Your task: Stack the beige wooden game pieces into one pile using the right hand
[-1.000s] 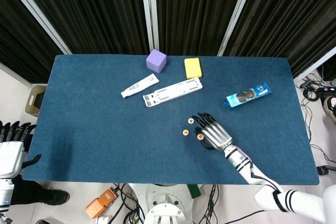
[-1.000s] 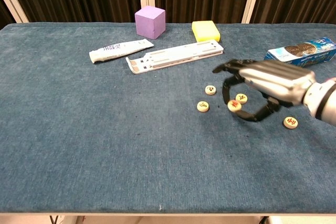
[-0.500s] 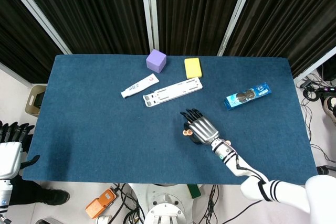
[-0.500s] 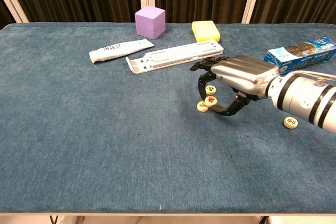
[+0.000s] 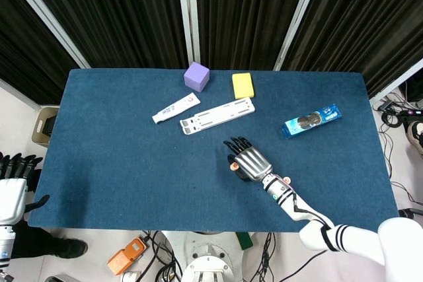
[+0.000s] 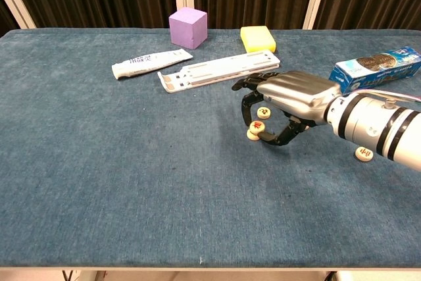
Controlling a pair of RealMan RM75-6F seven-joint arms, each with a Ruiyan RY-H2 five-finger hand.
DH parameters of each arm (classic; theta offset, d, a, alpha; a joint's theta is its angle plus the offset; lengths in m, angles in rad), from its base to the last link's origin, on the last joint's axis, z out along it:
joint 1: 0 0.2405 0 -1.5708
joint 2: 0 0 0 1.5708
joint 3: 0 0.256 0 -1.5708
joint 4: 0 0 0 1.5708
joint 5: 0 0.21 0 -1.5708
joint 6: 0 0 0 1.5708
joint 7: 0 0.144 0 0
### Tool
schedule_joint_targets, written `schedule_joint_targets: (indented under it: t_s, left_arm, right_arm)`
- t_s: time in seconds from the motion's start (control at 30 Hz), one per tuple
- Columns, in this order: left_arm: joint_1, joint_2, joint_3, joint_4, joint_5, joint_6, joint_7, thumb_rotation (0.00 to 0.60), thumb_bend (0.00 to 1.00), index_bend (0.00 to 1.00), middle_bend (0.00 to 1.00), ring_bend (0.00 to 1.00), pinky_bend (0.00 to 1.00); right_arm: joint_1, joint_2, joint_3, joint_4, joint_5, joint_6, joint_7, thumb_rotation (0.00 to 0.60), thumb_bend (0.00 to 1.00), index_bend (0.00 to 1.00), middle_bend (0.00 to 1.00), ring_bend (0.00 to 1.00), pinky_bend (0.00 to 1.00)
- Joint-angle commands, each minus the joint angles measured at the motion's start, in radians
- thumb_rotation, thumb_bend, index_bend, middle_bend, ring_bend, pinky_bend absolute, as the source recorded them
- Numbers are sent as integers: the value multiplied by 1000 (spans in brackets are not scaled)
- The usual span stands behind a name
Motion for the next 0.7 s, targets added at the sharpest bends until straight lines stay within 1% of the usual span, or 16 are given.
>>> schedule_joint_targets:
  t_s: [0.03,0.37,0.5,0.6,0.7]
  left_arm:
    - [1,0,0,1,-1,-1,-1,600,0,182,142,76,0]
    - [2,1,-1,5,-3,-1,-8,600,0,182,142,76,0]
    - [2,1,-1,8,-1,-1,-12,600,0,182,142,76,0]
    - [0,-1,-2,9,0,-2,-13,600,0,182,142,76,0]
    - [-3,-2,-3,8,3,-4,-11,600,0,182,142,76,0]
  right_arm:
    - [1,-2,-3,3,0,3,3,600,547,472,136,73,137]
    - [5,0,-15,-3,-8,21,13,600,546,437,136,73,137]
    - [-7,25,-1,-16,1,57,20,600,545,422,136,73,137]
    - [-12,43,20,-13,41,55,5,600,503,419,136,73,137]
    - [0,44,37,2,89,17,-21,600,453,415,136,73,137]
